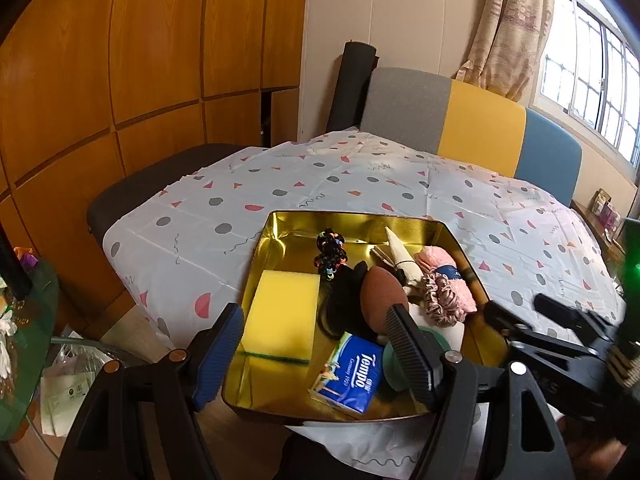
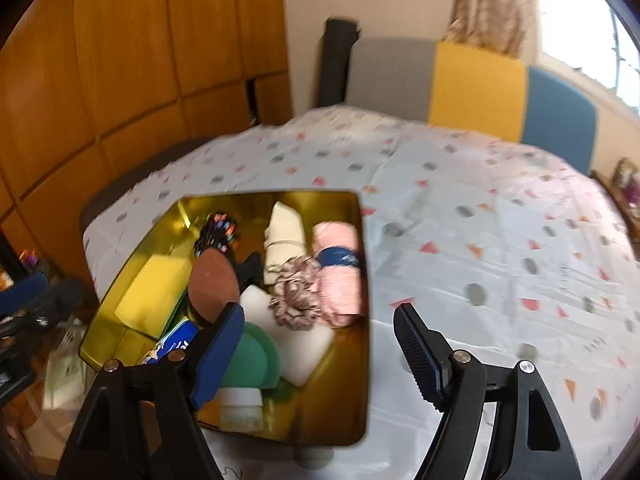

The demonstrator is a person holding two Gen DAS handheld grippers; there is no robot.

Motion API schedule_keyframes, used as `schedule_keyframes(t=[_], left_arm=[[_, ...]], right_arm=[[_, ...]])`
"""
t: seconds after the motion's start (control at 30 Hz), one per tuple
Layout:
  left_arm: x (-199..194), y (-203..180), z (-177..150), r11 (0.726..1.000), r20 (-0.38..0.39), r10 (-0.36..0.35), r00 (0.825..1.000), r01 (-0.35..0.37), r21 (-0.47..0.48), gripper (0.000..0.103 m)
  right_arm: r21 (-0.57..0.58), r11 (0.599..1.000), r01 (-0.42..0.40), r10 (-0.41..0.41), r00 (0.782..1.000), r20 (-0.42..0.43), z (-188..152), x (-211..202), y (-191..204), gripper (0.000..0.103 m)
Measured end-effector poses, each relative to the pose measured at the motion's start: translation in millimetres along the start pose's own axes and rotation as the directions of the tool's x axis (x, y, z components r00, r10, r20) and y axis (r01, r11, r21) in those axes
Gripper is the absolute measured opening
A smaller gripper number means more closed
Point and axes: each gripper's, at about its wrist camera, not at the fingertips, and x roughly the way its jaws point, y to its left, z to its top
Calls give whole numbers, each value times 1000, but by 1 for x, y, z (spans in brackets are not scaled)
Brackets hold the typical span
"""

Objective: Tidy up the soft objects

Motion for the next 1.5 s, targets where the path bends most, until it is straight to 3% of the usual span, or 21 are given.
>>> schedule_keyframes(t=[0.13, 0.3, 1.5], left_arm=[[-4, -5, -8, 1000, 5, 12, 1000, -12, 10, 75], [-8, -7, -12, 1000, 23, 13, 1000, -13, 9, 75], [-8, -4, -15, 1000, 15, 21, 1000, -21, 8, 75]], right_arm=[[-12, 999, 35, -34, 997, 76, -7, -29, 2, 83], [-19, 998, 64, -62, 994, 93, -10, -39, 6, 83], [-13, 998, 56, -54, 993, 107, -11, -44, 10, 84]])
